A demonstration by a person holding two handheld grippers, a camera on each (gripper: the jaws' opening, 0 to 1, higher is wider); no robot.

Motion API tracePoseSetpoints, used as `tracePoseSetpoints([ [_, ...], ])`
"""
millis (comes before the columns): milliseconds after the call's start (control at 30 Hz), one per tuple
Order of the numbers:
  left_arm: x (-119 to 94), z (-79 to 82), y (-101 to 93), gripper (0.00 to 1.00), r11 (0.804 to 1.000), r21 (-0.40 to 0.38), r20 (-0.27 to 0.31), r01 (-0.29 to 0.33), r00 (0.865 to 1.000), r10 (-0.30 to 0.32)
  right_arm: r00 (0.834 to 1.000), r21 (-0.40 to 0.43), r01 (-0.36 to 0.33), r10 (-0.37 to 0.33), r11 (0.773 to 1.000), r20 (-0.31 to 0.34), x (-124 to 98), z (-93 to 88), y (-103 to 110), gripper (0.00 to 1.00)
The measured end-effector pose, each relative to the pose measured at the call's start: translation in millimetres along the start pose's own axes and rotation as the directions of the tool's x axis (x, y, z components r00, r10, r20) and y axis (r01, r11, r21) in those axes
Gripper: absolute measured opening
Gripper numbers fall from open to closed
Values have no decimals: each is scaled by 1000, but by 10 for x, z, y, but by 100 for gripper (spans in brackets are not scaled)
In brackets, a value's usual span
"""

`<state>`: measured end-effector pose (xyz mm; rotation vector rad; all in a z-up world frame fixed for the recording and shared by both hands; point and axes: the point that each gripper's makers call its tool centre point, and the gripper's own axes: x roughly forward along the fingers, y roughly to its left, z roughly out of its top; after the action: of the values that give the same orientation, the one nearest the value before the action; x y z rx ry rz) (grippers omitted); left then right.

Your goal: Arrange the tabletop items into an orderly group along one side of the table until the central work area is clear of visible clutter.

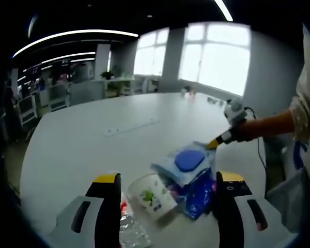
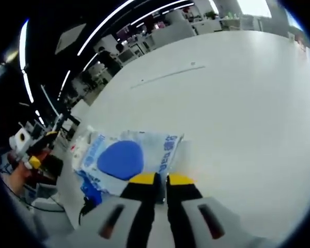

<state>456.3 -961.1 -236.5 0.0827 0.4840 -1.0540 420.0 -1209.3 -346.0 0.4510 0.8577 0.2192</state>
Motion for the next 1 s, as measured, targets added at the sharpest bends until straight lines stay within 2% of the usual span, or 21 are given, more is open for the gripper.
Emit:
tracePoseSetpoints([
  [233,106,33,-85,71,1000,16,-7,20,1000,-20,1000,-6,-1,1,1000,-5,9,-18,-7,2],
  [600,282,38,-216,64,999,7,-35,48,998,-47,1000,10,-18,18,1000,9,5,-15,-6,0],
  [700,330,45,-250,58,999,6,-47,52,998,-51,1000,11,-22,22,1000,12,8,-12,-12,0],
  [867,450,72,-271,53,999,5,-72,43,996,-42,1000,9,-22,22,1000,15,13,-11,-15,0],
  [1000,596,41,-275,45,1000,-11,-127,16,992,-17,999,9,-28,27,1000,17,13,-9,-7,0],
])
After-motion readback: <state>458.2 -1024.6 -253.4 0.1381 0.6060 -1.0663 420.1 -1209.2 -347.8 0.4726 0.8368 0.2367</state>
